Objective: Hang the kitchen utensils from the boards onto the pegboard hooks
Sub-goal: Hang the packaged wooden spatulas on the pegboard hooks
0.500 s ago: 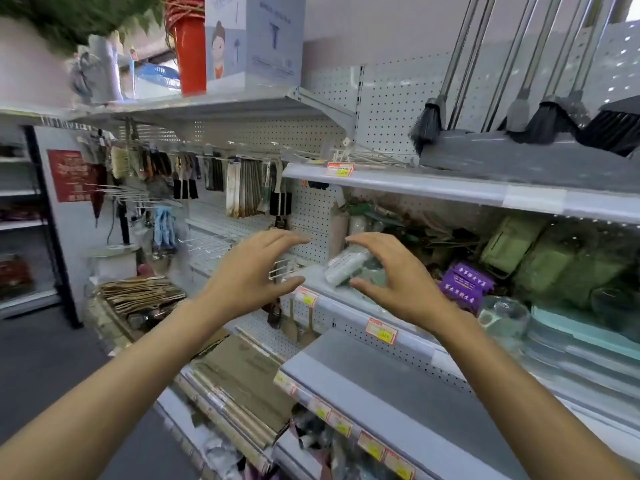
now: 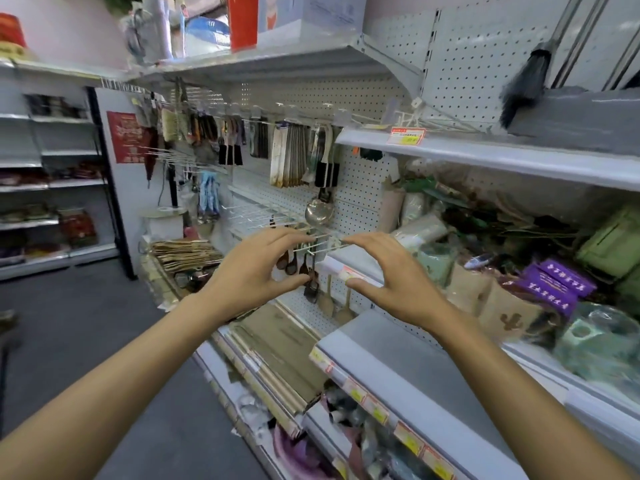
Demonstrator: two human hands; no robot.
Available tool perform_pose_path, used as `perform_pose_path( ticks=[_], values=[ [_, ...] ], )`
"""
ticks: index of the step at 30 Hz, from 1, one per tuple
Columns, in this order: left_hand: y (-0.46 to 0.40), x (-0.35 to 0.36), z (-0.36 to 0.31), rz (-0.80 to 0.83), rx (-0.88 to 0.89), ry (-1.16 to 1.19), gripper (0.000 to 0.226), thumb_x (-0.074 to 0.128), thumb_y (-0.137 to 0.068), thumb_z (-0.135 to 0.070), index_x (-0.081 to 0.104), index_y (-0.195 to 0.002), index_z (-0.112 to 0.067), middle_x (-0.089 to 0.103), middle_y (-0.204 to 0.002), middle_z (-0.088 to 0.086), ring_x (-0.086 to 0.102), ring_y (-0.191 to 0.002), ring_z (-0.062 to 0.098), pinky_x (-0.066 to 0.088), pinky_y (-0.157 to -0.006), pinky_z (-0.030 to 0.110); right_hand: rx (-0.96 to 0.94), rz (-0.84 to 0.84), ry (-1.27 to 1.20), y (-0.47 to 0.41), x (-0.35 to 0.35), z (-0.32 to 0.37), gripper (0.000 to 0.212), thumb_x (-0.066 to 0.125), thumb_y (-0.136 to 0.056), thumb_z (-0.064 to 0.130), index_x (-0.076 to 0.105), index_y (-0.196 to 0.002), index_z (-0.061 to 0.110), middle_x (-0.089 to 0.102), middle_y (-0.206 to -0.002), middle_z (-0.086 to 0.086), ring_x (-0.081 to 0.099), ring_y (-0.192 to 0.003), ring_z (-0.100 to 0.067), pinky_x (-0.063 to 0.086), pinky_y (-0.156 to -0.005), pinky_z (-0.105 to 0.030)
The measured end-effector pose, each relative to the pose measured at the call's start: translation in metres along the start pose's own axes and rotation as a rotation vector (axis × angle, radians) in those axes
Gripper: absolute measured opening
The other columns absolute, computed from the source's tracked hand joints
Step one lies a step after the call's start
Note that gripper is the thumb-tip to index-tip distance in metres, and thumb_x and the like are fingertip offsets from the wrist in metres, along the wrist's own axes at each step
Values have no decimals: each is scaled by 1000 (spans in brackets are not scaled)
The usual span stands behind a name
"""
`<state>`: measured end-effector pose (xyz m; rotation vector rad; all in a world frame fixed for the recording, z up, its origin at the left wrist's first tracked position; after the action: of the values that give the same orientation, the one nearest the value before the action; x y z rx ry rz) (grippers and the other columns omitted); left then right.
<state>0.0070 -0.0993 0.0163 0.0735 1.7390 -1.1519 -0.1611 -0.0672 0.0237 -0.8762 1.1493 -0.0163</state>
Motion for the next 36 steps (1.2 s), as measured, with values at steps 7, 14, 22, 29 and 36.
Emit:
perform_pose_path(
  ticks=[7,14,22,29,36],
  values=[
    [7,15,89,25,-32,9,58,63,-88,-57,45,-140,-39,50,-142,-20,47,-130,2,45,-102,25,17,39,6,-60,75,5,59,68,-86,40,44,-139,30,49,-139,12,42,-130,-9,41,-106,-40],
    [8,22,194,60,-11,29,58,60,-88,-59,43,-140,-40,50,-143,-18,46,-132,3,48,-104,31,51,51,-1,-137,148,12,61,70,-85,42,44,-140,31,48,-141,12,40,-131,-8,37,-108,-33],
    [27,25,305,81,-29,48,58,62,-89,-55,48,-139,-31,54,-141,-11,50,-130,9,48,-103,36,52,111,-21,-209,239,29,61,67,-88,43,43,-141,26,46,-143,8,39,-132,-10,32,-109,-29],
    [44,38,382,98,-99,24,58,65,-88,-54,50,-139,-29,55,-140,-10,50,-130,10,46,-106,34,16,167,-67,-264,304,31,61,67,-88,43,43,-141,28,45,-143,10,37,-133,-7,32,-113,-34],
    [35,64,460,107,-185,-28,59,66,-87,-53,50,-139,-30,54,-140,-13,49,-128,4,37,-101,17,-45,211,-111,-322,380,4,60,62,-89,47,39,-142,31,43,-143,14,36,-133,-3,34,-112,-34]
  ],
)
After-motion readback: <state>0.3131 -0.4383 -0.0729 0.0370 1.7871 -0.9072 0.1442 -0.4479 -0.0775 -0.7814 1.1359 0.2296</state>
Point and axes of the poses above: each hand's wrist, its own y-axis away from the middle knuckle, its own x-axis out of the palm, z = x × y, the point moved 10 cm from there along -y, towards the middle knuckle
